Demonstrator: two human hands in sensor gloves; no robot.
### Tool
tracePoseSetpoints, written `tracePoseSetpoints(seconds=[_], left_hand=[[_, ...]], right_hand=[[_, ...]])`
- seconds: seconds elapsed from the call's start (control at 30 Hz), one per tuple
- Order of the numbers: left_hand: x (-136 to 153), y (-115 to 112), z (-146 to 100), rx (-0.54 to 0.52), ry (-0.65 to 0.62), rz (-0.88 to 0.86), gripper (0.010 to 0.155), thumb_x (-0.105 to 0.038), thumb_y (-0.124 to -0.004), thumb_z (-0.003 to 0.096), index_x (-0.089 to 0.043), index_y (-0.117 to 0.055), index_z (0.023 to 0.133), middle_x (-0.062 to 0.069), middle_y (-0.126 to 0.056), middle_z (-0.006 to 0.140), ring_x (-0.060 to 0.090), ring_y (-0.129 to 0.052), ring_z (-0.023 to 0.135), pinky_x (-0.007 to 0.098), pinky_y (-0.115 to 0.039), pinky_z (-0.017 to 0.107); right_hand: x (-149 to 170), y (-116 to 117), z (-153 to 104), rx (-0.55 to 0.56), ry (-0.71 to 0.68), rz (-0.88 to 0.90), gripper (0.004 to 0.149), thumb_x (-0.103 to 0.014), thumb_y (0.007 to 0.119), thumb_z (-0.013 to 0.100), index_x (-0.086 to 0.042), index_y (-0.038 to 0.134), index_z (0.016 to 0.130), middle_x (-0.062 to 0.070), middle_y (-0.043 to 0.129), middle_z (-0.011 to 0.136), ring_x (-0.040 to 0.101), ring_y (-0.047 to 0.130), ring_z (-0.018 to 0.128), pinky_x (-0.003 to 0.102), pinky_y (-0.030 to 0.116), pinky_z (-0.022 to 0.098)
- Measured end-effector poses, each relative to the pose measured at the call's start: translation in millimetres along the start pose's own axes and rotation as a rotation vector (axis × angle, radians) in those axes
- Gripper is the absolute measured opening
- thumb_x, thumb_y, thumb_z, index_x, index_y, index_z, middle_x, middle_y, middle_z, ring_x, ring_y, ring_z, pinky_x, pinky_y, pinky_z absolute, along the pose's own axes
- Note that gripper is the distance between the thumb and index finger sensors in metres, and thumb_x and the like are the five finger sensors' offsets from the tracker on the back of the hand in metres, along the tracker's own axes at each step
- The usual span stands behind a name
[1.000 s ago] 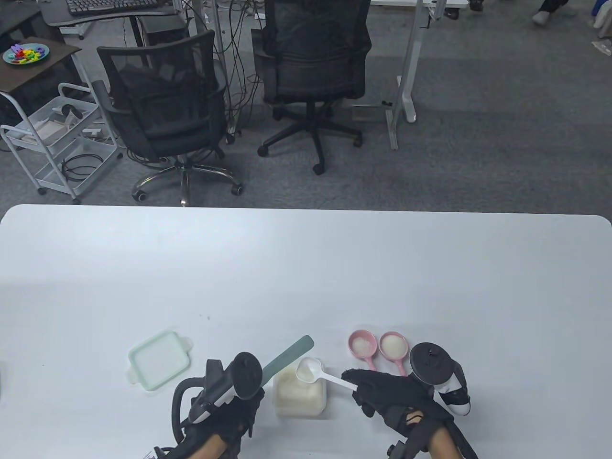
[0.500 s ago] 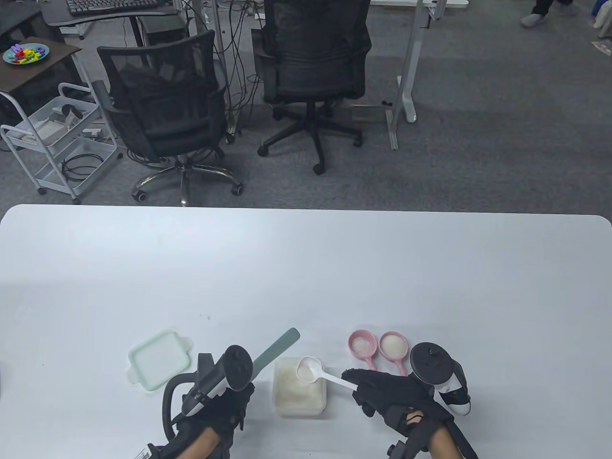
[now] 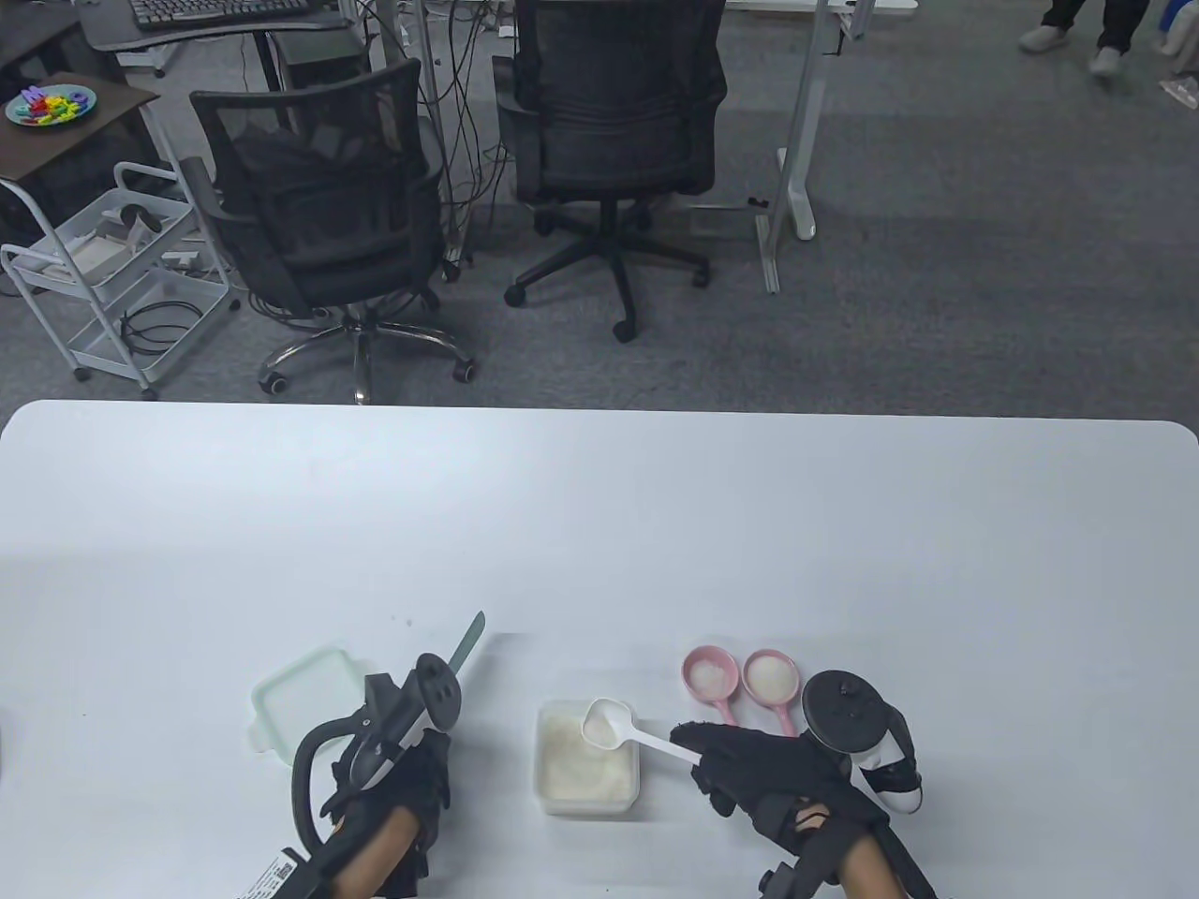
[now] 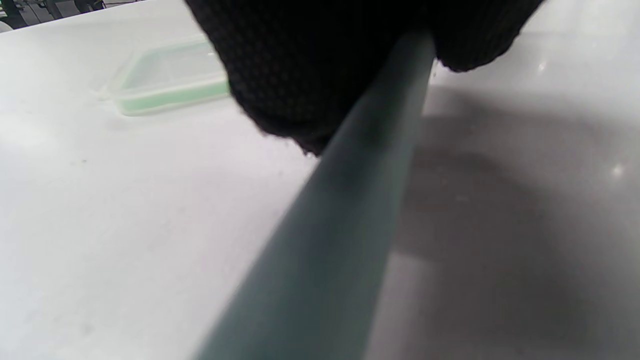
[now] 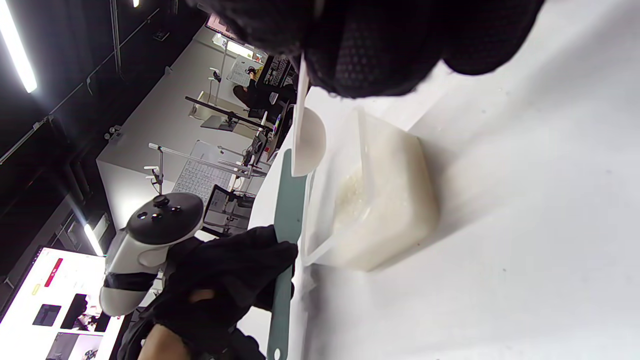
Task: Scoop white sugar with coffee spoon and level it off using dessert spatula
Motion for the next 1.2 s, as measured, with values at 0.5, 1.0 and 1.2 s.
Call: tracePoseSetpoints(seconds=[0.5, 1.0, 1.2], left_hand=[[2.5, 3.7, -7.5, -0.029, 0.008, 0.026, 0.072, -0.066, -0.071, 0.0476, -0.031, -0.055, 0.108, 0.002, -0.080, 0.102, 0.024, -0.101, 0.075, 0.030, -0.091, 0.052], [-18.3, 22.4, -40.7, -0.332, -0.337, -0.013, 0.092, -0.079, -0.056, 0.0398, -0.043, -0.014, 0.113, 0.000, 0.001, 0.122, 0.044, -0.009, 0.117, 0.071, -0.023, 0.079], [-21.0, 18.7, -38.1, -0.278, -0.397, -0.017, 0.088, -0.077, -0.054, 0.0412, -0.044, -0.015, 0.113, 0.000, 0.001, 0.122, 0.043, -0.007, 0.117, 0.072, -0.020, 0.078]], right_hand=[[-0.4, 1.3, 0.5, -0.009, 0.010, -0.019, 0.052, -0.020, 0.068, 0.058, 0.002, 0.064, 0.105, 0.018, 0.083, 0.079, 0.030, 0.087, 0.053, 0.061, 0.065, 0.063], [1.3, 7.7, 3.9, -0.050, 0.024, -0.029, 0.053, -0.018, 0.070, 0.057, 0.001, 0.063, 0.105, 0.019, 0.082, 0.081, 0.031, 0.086, 0.055, 0.062, 0.063, 0.064], [4.1, -11.3, -1.5, 0.108, 0.009, 0.026, 0.053, -0.018, 0.070, 0.057, 0.000, 0.062, 0.106, 0.019, 0.081, 0.082, 0.031, 0.086, 0.056, 0.062, 0.063, 0.064]])
Point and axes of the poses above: the tracker on the back of each hand, its own x axis roughly to the little-finger side, its own z axis roughly from the wrist to the fingertips, y = z × x, the point moved 1 cm from there along z, roughly from the wrist to the fingertips
